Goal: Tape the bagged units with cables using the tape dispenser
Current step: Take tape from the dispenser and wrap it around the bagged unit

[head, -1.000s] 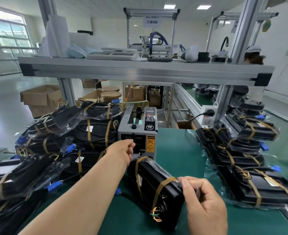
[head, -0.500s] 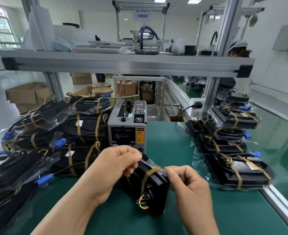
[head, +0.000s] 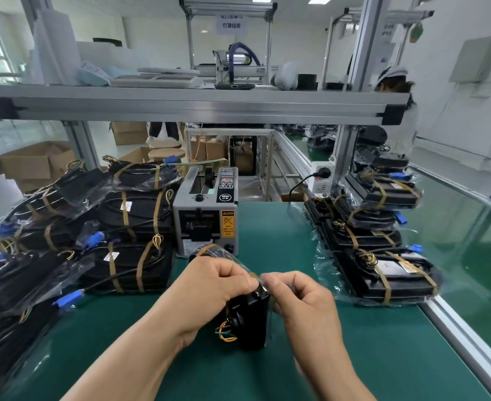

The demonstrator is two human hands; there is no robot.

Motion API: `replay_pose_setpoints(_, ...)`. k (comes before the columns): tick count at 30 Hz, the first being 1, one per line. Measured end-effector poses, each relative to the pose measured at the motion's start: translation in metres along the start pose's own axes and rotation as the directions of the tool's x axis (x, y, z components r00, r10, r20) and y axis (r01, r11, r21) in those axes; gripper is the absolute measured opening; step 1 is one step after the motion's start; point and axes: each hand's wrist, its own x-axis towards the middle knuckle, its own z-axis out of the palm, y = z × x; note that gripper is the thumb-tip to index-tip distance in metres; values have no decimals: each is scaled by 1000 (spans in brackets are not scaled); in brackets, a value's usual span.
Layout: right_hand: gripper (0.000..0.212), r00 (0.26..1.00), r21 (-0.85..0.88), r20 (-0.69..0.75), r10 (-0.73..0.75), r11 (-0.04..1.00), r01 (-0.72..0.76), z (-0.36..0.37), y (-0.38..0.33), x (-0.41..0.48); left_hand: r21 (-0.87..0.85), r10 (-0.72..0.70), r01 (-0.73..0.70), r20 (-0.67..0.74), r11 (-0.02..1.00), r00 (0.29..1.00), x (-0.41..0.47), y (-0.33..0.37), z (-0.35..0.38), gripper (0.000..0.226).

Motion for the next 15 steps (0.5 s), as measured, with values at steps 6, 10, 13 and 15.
replay_pose_setpoints(6, 13, 1000, -7, 6, 7, 1000, -7, 2, 1, -2, 51, 9, -6, -51, 999, 999, 0, -3, 3, 21)
replay_pose_setpoints(10, 14, 1000, 0, 10, 11, 1000, -11, 2, 1, -2, 118, 34, -24, -82, 993, 996, 0, -5, 4, 23)
replay_pose_setpoints(13, 15, 1000, 11, 13, 11, 1000, -12, 2, 2, -2, 130, 47, -35, -89, 991, 995, 0, -6, 4, 24)
replay_pose_setpoints(15, 14, 1000, 7, 9, 15, 1000, -15, 2, 2, -1, 135, 57, -44, -94, 990, 994, -1, -6, 4, 24)
